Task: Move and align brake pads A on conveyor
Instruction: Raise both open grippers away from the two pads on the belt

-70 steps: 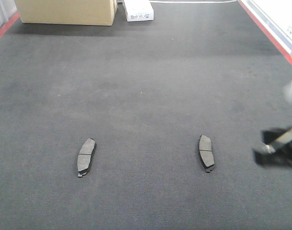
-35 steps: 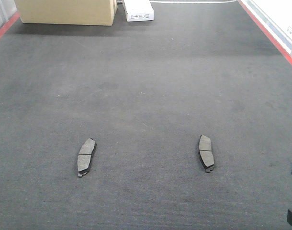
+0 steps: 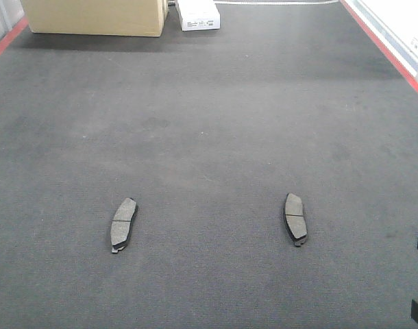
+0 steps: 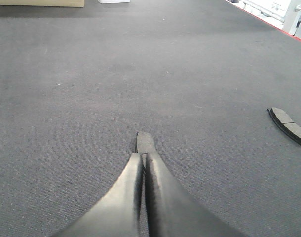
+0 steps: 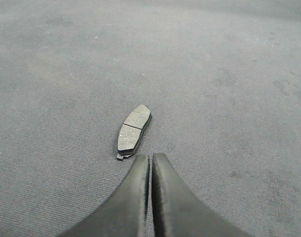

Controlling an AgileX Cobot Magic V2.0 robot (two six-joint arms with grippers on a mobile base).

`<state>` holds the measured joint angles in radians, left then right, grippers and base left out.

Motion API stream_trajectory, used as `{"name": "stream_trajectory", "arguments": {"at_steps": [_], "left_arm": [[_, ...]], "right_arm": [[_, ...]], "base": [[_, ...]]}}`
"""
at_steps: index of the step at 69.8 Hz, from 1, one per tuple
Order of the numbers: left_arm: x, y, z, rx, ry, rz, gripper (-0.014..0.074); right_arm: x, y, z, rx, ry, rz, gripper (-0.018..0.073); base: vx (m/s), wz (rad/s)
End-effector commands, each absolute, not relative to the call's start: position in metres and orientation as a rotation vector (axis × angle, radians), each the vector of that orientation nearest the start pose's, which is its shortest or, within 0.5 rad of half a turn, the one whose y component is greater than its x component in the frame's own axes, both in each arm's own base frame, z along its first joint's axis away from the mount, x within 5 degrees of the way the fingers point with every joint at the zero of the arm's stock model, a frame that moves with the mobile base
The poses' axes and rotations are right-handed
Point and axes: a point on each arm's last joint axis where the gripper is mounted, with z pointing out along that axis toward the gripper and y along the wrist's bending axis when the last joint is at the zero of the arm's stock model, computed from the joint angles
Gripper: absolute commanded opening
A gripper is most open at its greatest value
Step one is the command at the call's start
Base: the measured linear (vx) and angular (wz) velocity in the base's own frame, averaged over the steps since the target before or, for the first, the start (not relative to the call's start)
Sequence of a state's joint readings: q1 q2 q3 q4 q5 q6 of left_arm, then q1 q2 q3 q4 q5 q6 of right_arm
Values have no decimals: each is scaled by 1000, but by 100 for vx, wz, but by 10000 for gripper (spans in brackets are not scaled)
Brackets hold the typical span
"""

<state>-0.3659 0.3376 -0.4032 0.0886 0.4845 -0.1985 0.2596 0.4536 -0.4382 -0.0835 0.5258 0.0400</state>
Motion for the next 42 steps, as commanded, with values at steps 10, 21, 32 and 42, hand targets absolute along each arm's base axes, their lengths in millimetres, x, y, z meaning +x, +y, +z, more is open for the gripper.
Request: {"name": "stream_trajectory", "arguments": {"at_steps": [10,21,32,42], "left_arm": [[75,-26,298,206,1805,-313,-6],[75,-26,298,206,1805,-313,-6],[75,-26,298,206,1805,-313,-6],[75,-26,298,206,1805,-313,-6]], "right_arm": [[94,21,296,-276,1910,95,-6],[94,21,296,-276,1910,95,-6],[94,21,296,-276,1910,95,-6],[94,21,296,-276,1910,95,-6]], "base": [[0,0],[0,0],[0,0],[0,0]]}}
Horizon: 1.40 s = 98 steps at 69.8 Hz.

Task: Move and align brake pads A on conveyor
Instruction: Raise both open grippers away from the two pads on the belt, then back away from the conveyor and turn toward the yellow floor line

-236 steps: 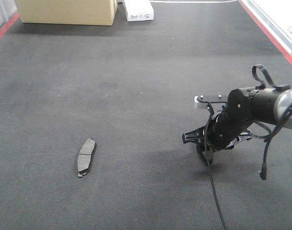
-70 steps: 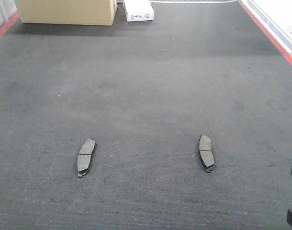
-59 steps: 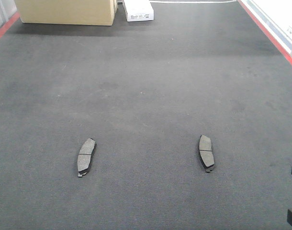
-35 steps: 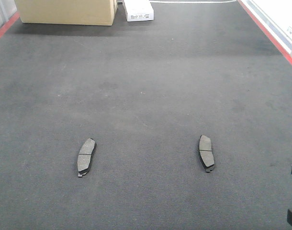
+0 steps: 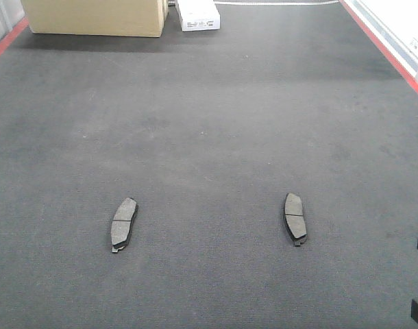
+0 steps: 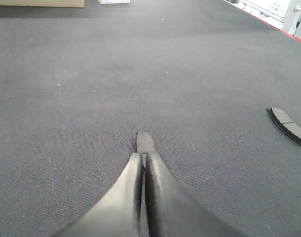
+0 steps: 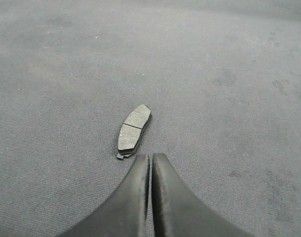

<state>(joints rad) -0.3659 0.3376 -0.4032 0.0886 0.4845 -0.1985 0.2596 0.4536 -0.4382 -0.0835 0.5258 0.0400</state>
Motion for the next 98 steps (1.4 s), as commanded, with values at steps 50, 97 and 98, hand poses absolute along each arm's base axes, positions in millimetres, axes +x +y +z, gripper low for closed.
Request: {"name": "stream_trajectory", "arguments": {"at_steps": [50,97,98], "left_arm": [[75,-26,298,206,1805,-313,-6],[75,-26,298,206,1805,-313,-6],[75,-26,298,206,1805,-313,-6]], "right_arm": [[94,21,296,-276,1913,95,-6],[94,21,295,-276,1916,94,-6],[94,21,295,-276,1916,94,-6]], "base": [[-17,-2],[-31,-18],[-22,-56]]}}
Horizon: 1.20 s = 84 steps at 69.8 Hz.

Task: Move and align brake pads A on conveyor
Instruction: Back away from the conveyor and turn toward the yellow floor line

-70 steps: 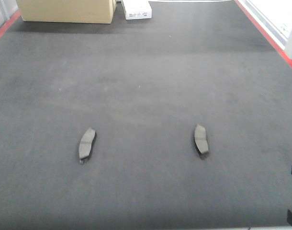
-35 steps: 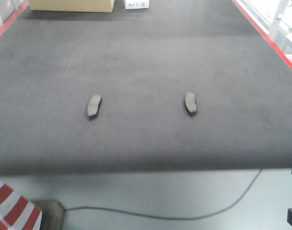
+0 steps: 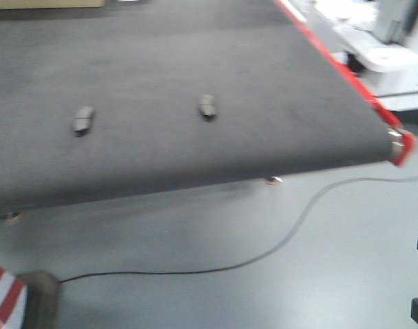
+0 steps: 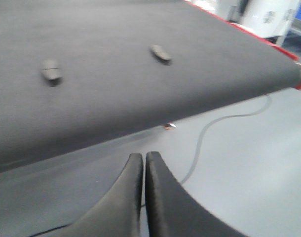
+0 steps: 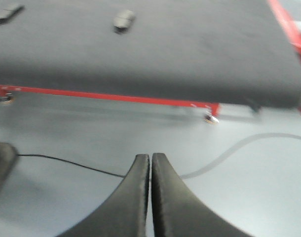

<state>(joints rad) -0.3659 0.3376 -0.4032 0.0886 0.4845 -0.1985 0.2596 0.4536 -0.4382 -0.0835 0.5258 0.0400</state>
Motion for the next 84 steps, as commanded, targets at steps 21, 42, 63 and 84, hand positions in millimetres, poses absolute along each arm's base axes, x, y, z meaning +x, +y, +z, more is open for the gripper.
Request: {"name": "stream_trajectory", "arguments": {"at_steps": [21,42,63,84], "left_arm": [[75,-26,298,206,1805,-313,-6],[75,-26,298,206,1805,-313,-6],[75,-26,298,206,1805,-313,-6],[75,-26,298,206,1805,-313,-6]], "right_arm": [[94,21,295,-276,1917,94,-6],[94,21,295,-276,1917,94,-6],[94,21,295,-276,1917,94,-6],[94,21,295,-276,1917,94,-6]], "base": [[-18,-63],[-16,-65],[-12,-77],[-9,-87]]}}
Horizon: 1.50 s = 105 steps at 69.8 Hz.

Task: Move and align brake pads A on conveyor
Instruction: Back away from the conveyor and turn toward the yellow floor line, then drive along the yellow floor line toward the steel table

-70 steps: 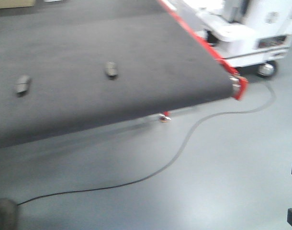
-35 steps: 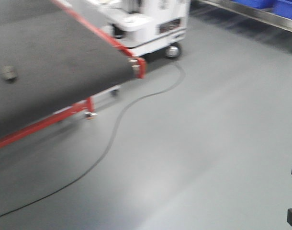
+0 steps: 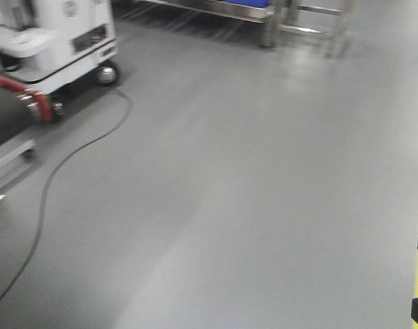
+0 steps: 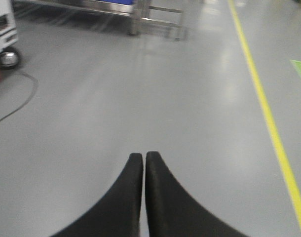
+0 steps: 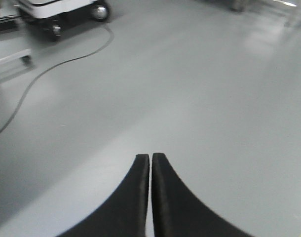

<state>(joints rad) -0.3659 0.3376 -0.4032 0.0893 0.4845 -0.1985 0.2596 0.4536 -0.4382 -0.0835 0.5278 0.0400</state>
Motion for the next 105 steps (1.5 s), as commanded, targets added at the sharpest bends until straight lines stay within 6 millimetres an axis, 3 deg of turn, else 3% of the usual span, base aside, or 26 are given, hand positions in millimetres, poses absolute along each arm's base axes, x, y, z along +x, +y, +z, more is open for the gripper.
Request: {"name": "stream_trajectory", "arguments": {"at_steps": [1,46,105], "left_arm": [[75,-26,298,206,1805,-313,-6],[75,-26,298,206,1805,-313,-6],[75,-26,298,206,1805,-313,-6]], "right_arm": [[94,21,295,-276,1917,94,-6],[94,21,295,-276,1917,94,-6],[94,21,295,-276,1917,94,-6]], "base": [[-8,-86],[-7,-73],[10,-7]]}}
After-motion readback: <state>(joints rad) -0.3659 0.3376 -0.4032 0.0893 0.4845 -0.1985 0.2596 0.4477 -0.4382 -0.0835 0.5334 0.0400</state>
